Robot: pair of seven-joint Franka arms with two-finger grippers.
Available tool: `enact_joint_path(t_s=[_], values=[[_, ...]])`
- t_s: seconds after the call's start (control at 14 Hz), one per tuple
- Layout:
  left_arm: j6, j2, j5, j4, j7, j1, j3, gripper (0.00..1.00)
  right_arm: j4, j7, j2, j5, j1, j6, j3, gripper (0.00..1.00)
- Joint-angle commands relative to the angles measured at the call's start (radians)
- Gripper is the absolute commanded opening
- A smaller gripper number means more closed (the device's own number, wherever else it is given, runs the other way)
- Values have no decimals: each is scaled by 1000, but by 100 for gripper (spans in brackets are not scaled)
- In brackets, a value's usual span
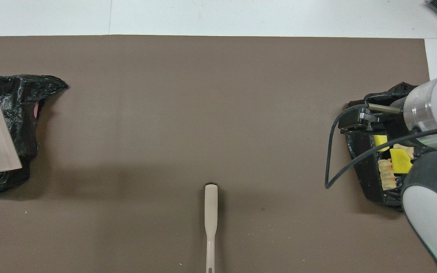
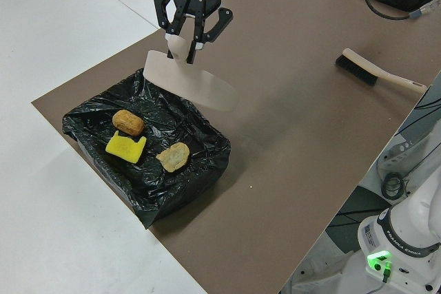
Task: Sweep and dump trash in bin
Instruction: 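Bring the empty dustpan back to the table center with the left gripper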
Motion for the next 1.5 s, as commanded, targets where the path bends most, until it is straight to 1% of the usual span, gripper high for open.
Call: enact_joint_path(t_s=[0.0,0.07,0.14,0.21,0.29,0.36,0.43,0.57,0.64,0.79,1.0,1.14,1.29,1.36,1.43], values=[[9,-137,-119,-186,-195,-8,7,0,24,-21,9,16,-9,7,4,100],[19,-171,-158,-243,-278,-8,6,0,26,-23,8,16,0,7,-24,100],[40,-200,-239,-289,-378,-10,6,0,26,-23,8,18,47,6,-74,100],[61,-211,-287,-323,-462,-20,6,0,27,-23,8,16,106,-2,-141,100],[71,-213,-304,-340,-505,-45,6,0,29,-23,6,16,159,-6,-209,100],[81,-213,-338,-351,-521,-55,4,0,32,-23,5,7,184,-6,-247,100],[109,-215,-398,-362,-524,-66,6,0,32,-24,3,9,187,-13,-262,100],[163,-222,-462,-380,-573,-120,6,0,32,-44,0,2,186,-17,-263,100],[196,-222,-479,-396,-630,-170,6,0,32,-56,0,2,184,-19,-263,100],[245,-213,-511,-402,-806,-290,4,0,23,-66,0,2,187,-19,-263,100],[322,-204,-634,-400,-969,-419,6,0,15,-67,-5,4,183,-20,-262,100],[376,-196,-679,-397,-1081,-511,6,0,17,-67,-5,10,183,-19,-260,100],[445,-160,-750,-396,-1191,-589,4,0,17,-64,-1,25,177,-17,-262,100],[489,-147,-778,-397,-1245,-644,4,0,17,-64,-3,25,177,-17,-262,100],[521,-133,-779,-396,-1295,-693,6,0,17,-64,-3,25,177,-17,-260,100]])
